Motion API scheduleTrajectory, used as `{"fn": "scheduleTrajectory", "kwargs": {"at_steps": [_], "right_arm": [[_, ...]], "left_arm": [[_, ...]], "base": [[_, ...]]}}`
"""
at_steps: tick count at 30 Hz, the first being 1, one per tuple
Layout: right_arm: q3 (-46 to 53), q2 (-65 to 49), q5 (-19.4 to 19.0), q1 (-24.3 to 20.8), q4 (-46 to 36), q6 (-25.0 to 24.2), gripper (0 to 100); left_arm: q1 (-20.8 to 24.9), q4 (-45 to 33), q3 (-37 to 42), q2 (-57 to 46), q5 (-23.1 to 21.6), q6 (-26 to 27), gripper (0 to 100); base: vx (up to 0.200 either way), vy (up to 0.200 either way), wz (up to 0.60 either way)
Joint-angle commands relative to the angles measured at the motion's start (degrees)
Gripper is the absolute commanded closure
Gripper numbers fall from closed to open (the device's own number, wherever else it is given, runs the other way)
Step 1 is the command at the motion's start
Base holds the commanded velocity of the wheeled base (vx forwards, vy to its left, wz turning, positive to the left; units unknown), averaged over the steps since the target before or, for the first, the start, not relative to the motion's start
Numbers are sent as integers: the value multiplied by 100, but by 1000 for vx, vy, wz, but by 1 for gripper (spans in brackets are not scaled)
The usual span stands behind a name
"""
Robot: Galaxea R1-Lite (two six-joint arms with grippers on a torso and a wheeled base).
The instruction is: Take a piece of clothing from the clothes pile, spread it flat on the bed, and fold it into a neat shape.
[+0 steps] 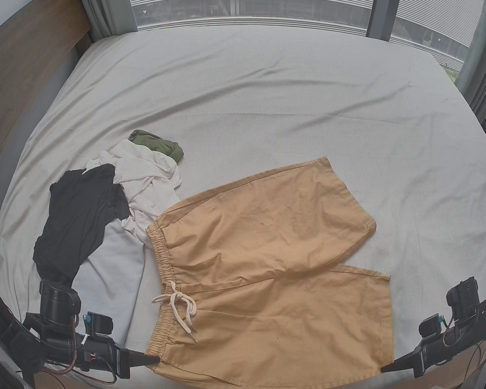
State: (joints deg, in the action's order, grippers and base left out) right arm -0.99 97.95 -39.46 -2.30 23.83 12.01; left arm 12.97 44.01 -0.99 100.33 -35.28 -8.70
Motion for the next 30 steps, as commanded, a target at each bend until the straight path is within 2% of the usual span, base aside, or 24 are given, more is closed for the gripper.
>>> {"fn": "scheduleTrajectory", "kwargs": {"at_steps": [1, 13, 15, 18, 22, 23, 27, 30], "right_arm": [[99, -417, 0, -16, -89, 3, 100], [-446, -901, -106, 125, 51, -111, 100], [-675, -1015, -114, 125, 34, -287, 100], [-1017, -1208, -106, 63, 34, -858, 100], [-1510, -1489, -106, -33, 7, -1614, 100], [-1510, -1489, -106, -33, 7, -1614, 100], [-1791, -1489, -62, -77, 34, -1763, 100], [-1975, -1489, -62, -51, 51, -1772, 100]], "left_arm": [[-5, -85, 99, -268, -5, 71, 100], [-181, 583, 99, -268, -234, -88, 100], [-181, 811, 99, -259, -234, -88, 100], [-172, 1259, 99, -198, -216, -149, 100], [-146, 1664, -24, -207, -225, -518, 100], [-146, 1664, -24, -207, -225, -518, 100], [-155, 1980, -209, -207, -251, -1090, 100], [-155, 2094, -226, -163, -251, -1213, 100]], "base": [[0, 0, 0], [0, 0, 0], [0, 0, 0], [0, 0, 0], [0, 0, 0], [0, 0, 0], [0, 0, 0], [0, 0, 0]]}}
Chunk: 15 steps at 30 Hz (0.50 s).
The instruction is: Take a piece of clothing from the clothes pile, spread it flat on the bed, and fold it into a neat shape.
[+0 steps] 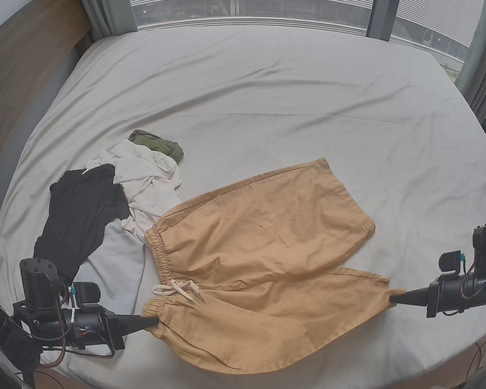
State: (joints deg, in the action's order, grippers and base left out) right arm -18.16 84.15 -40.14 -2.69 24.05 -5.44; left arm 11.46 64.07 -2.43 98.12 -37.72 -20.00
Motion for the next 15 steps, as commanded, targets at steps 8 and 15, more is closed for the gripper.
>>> {"fn": "scheduleTrajectory", "kwargs": {"at_steps": [8, 15], "right_arm": [[-873, -57, 24, 6, 29, -423, 100], [-1348, 277, 50, 15, 29, -449, 100]], "left_arm": [[-30, 140, -294, 93, 19, -241, 100], [-30, 527, -566, 67, 72, -900, 100]], "base": [[0, 0, 0], [0, 0, 0]]}}
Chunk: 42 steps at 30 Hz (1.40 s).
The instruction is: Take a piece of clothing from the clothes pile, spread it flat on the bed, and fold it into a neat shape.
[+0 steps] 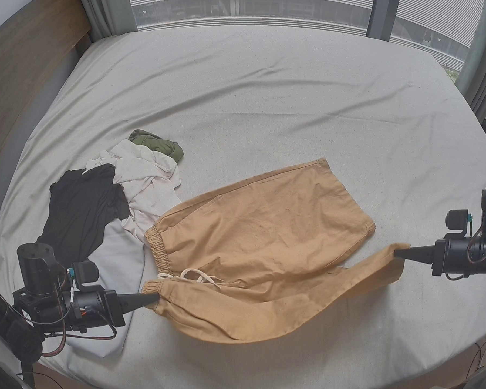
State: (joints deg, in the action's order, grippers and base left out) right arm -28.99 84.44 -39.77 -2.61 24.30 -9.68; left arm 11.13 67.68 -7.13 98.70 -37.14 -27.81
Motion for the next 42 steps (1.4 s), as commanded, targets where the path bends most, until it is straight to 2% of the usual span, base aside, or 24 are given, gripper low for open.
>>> {"fn": "scheduleTrajectory", "kwargs": {"at_steps": [1, 19, 27, 42], "right_arm": [[-335, 301, 13, 6, 5, -25, 100], [-1311, 573, 21, -20, -4, -456, 100], [-1777, 828, 30, -29, -39, -465, 100], [-2568, 1434, 30, -38, -39, -465, 100]], "left_arm": [[3, 281, -78, 27, 32, -137, 100], [3, 527, 115, 132, 41, -129, 100], [-155, 729, 28, 168, 181, -155, 100], [-181, 1168, -8, 695, 208, -252, 100]], "base": [[0, 0, 0], [0, 0, 0], [0, 0, 0], [0, 0, 0]]}}
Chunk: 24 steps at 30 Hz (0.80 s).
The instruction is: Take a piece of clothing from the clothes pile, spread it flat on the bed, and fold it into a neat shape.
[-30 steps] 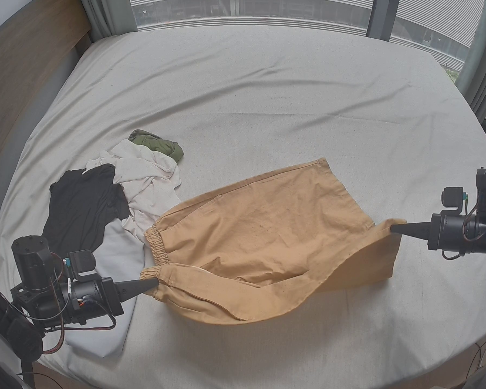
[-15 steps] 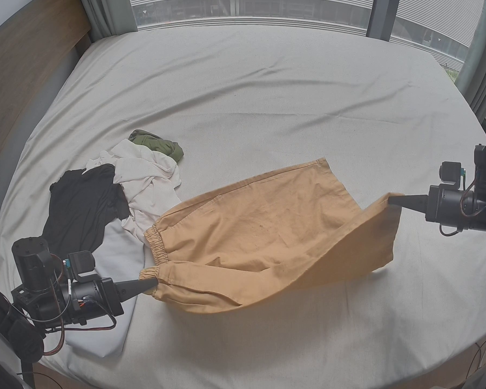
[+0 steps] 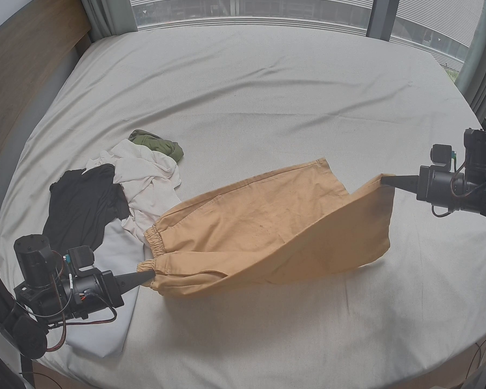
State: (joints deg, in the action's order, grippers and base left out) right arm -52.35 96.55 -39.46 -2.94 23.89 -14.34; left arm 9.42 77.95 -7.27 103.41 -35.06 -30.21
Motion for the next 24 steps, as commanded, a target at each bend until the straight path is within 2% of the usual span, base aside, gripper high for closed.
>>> {"fn": "scheduleTrajectory", "kwargs": {"at_steps": [1, 5, 24], "right_arm": [[-276, 250, 0, -5, 1, 1, 100], [-434, 373, 0, -31, -8, 10, 100], [-1155, 1015, 0, -198, -8, 10, 100]], "left_arm": [[-19, 203, 23, 241, -1, -20, 100], [-63, 414, 41, 258, 8, -47, 100], [-186, 432, 15, 337, 157, -64, 100]], "base": [[0, 0, 0], [0, 0, 0], [0, 0, 0]]}}
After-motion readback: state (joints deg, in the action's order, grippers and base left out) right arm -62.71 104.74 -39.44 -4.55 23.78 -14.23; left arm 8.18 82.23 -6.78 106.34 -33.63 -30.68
